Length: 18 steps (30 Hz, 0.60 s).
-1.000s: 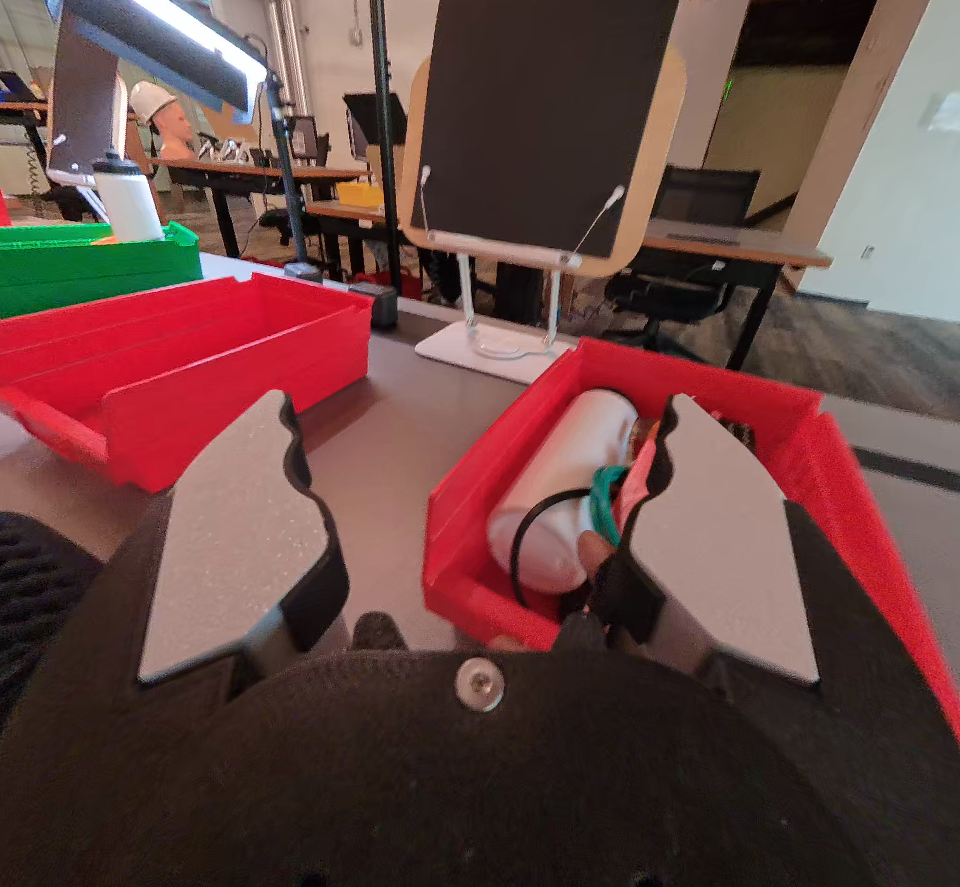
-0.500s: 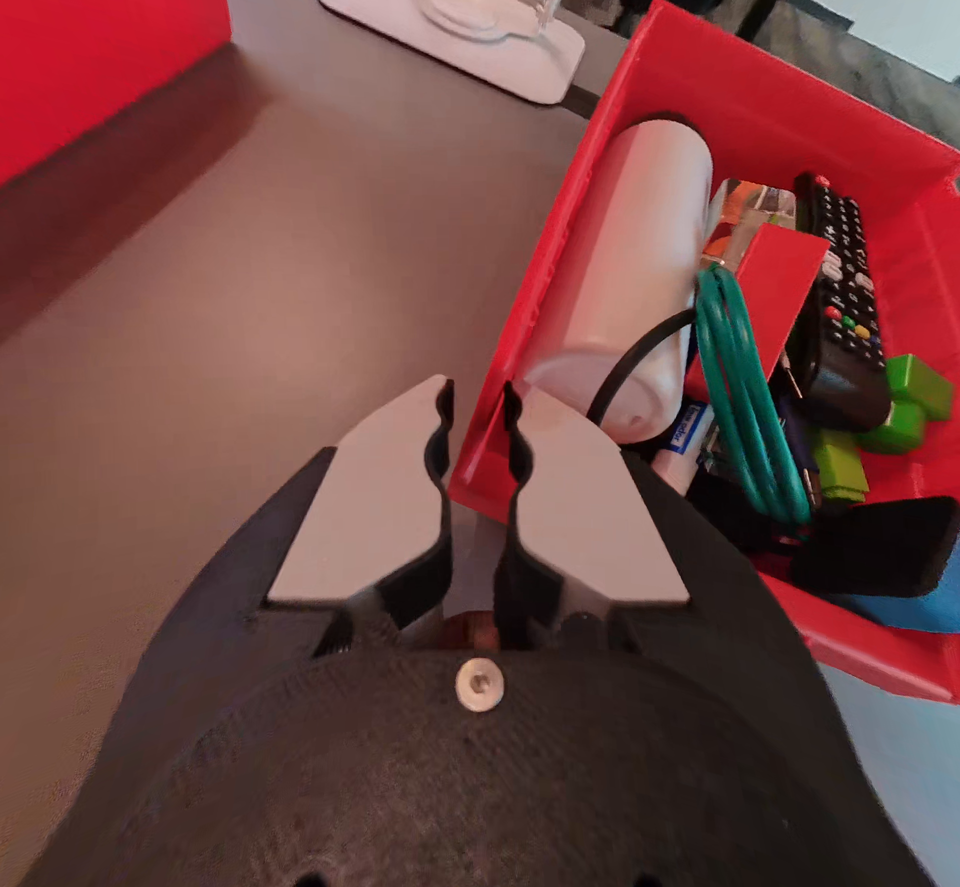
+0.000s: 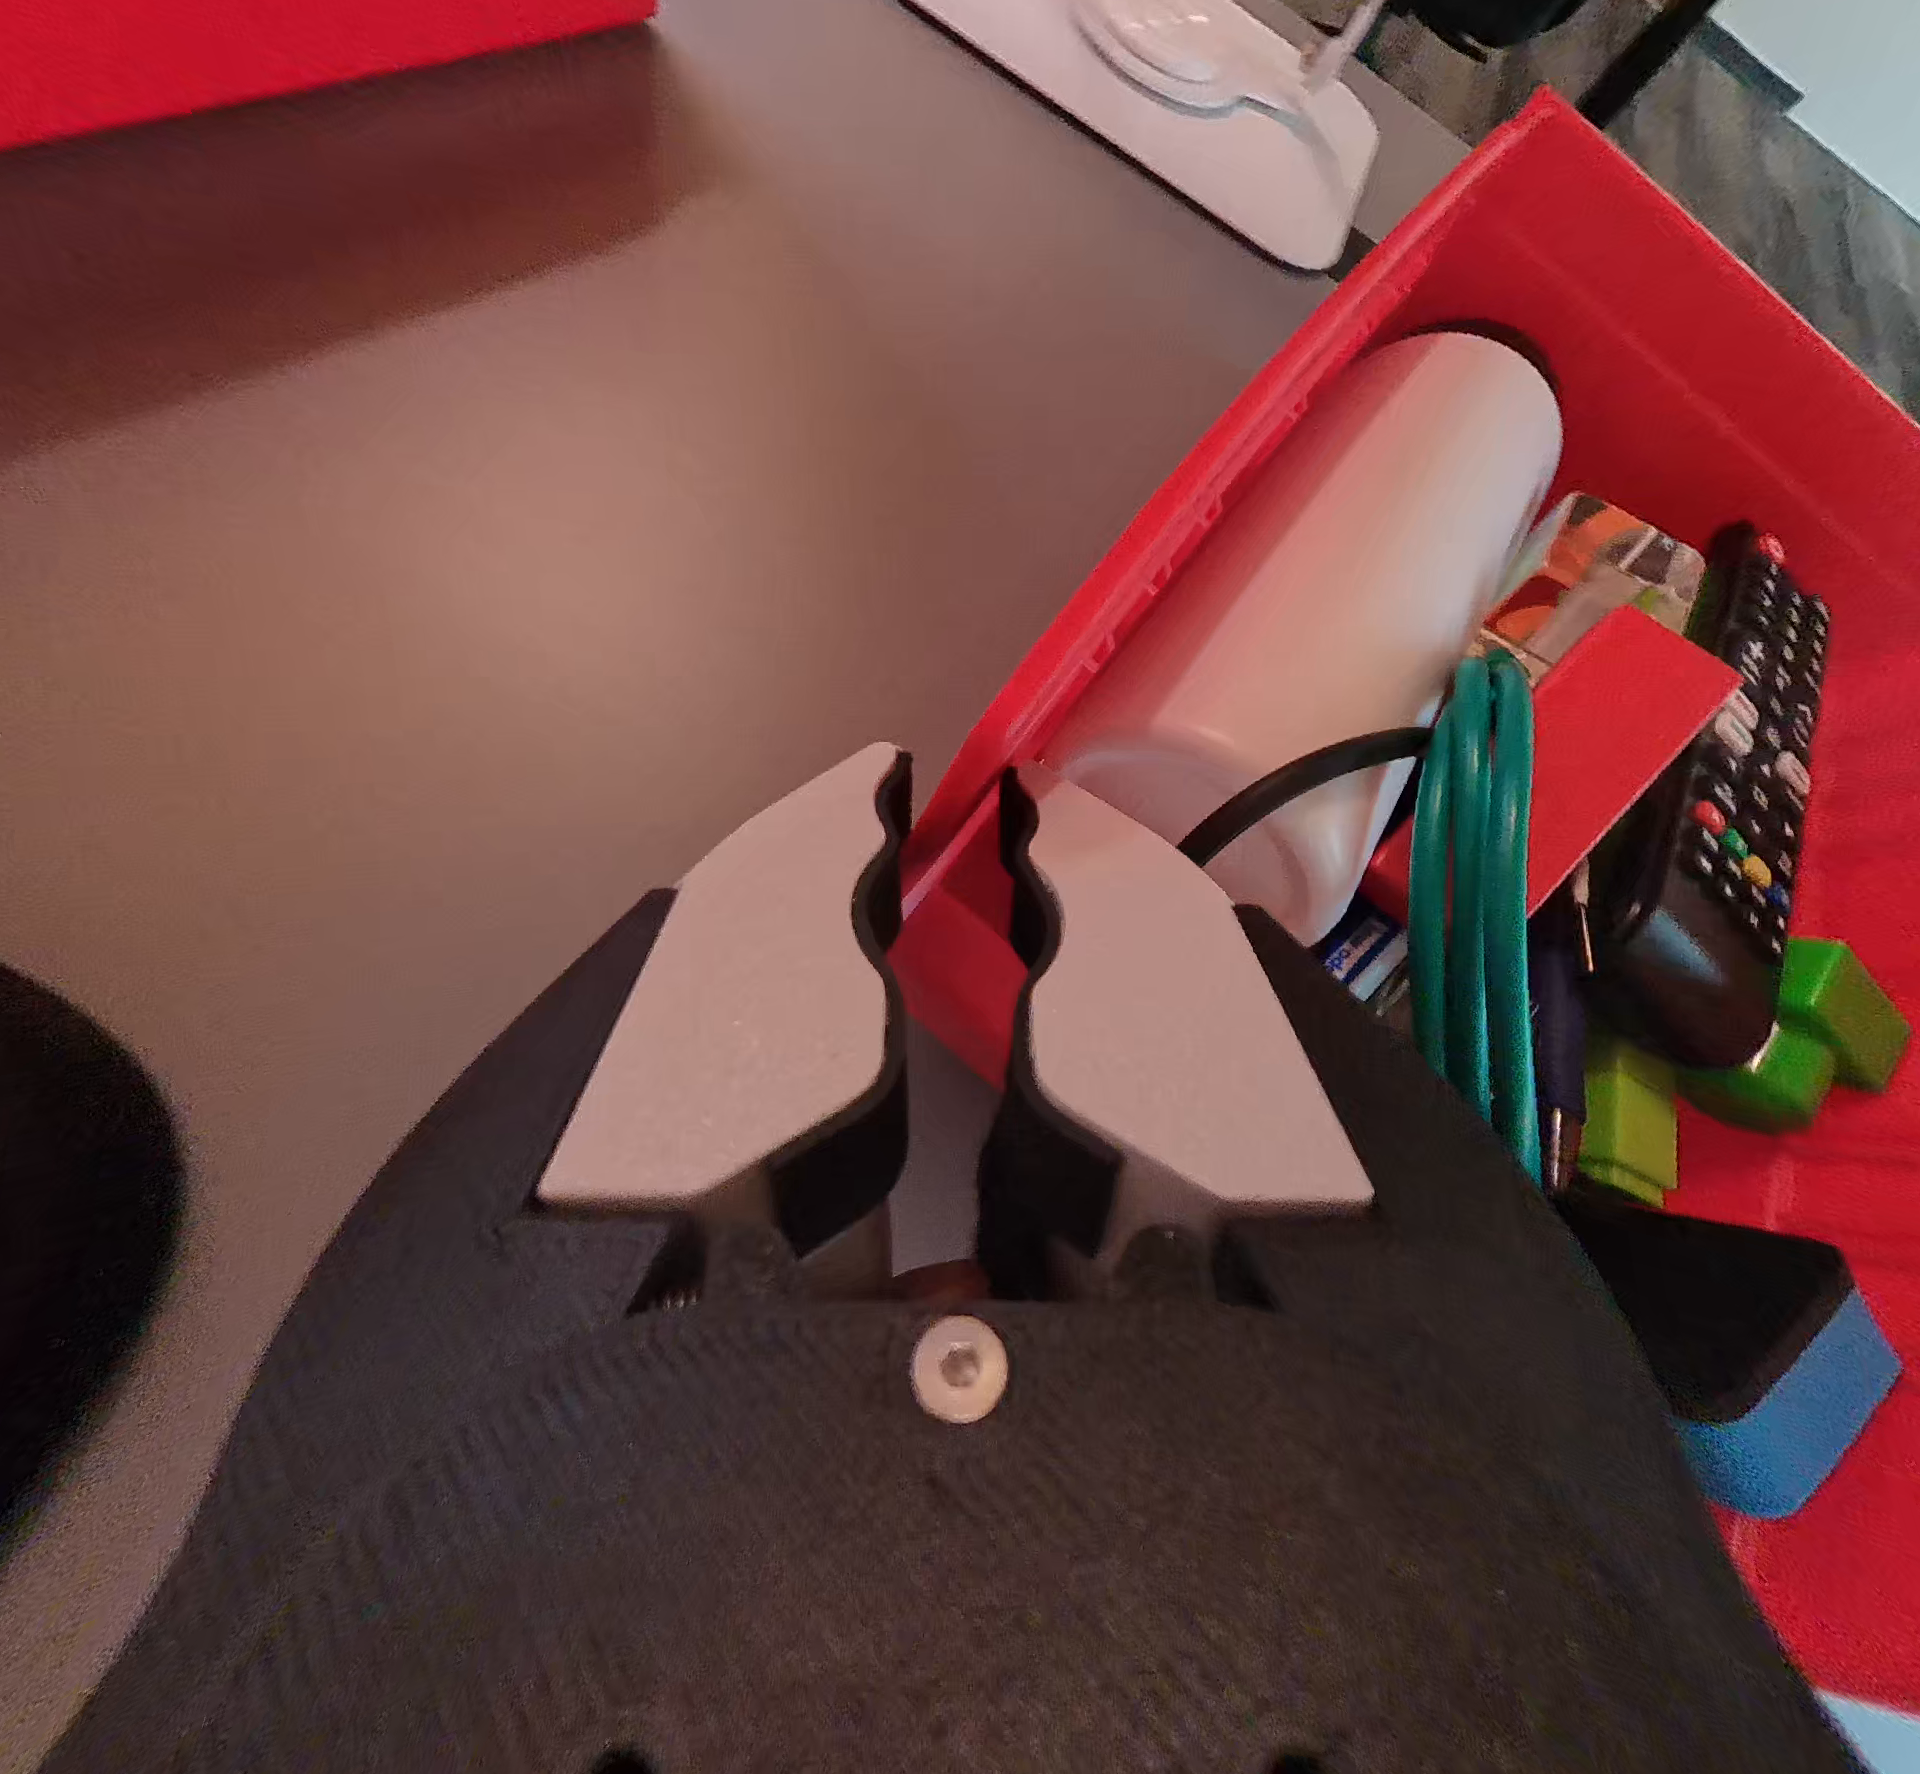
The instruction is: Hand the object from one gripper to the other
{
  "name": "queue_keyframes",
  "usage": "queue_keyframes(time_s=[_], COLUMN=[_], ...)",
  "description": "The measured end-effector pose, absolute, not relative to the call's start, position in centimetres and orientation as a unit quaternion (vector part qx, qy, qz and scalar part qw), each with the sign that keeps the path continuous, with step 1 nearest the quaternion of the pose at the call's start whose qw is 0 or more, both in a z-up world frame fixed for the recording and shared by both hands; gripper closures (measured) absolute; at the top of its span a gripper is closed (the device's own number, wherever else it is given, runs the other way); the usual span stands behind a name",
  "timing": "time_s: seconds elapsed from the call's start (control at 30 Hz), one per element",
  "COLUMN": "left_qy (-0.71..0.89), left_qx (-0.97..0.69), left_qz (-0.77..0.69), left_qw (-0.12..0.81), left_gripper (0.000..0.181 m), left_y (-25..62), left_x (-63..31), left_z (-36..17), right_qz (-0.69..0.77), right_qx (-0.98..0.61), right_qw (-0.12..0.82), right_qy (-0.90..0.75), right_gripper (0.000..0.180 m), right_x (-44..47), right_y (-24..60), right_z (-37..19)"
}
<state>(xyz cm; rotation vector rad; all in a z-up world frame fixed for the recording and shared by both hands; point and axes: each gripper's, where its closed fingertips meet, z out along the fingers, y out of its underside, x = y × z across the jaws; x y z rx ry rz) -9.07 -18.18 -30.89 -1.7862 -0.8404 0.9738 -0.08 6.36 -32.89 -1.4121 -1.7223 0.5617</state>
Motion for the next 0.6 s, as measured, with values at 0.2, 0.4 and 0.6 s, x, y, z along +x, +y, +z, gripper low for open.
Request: queue_keyframes(time_s=[0.2,0.4,0.6], left_qy=[-0.355,-0.369,-0.363], left_qx=[-0.709,-0.685,-0.671], left_qz=[0.421,0.475,0.525], left_qw=[0.441,0.41,0.377], left_gripper=[0.172,0.172,0.174], left_y=[-22.3,-27.2,-28.6], left_x=[-8.9,-7.7,-4.9], left_z=[-31.0,-30.9,-30.9], right_qz=[0.23,0.246,0.271], right_qx=[-0.529,-0.488,-0.439], right_qw=[0.408,0.4,0.384], right_qy=[-0.708,-0.736,-0.766], right_gripper=[0.161,0.16,0.159], right_x=[-1.8,-3.9,-5.7], right_y=[0.6,-5.4,-11.7], right_z=[-32.8,-32.7,-32.7])
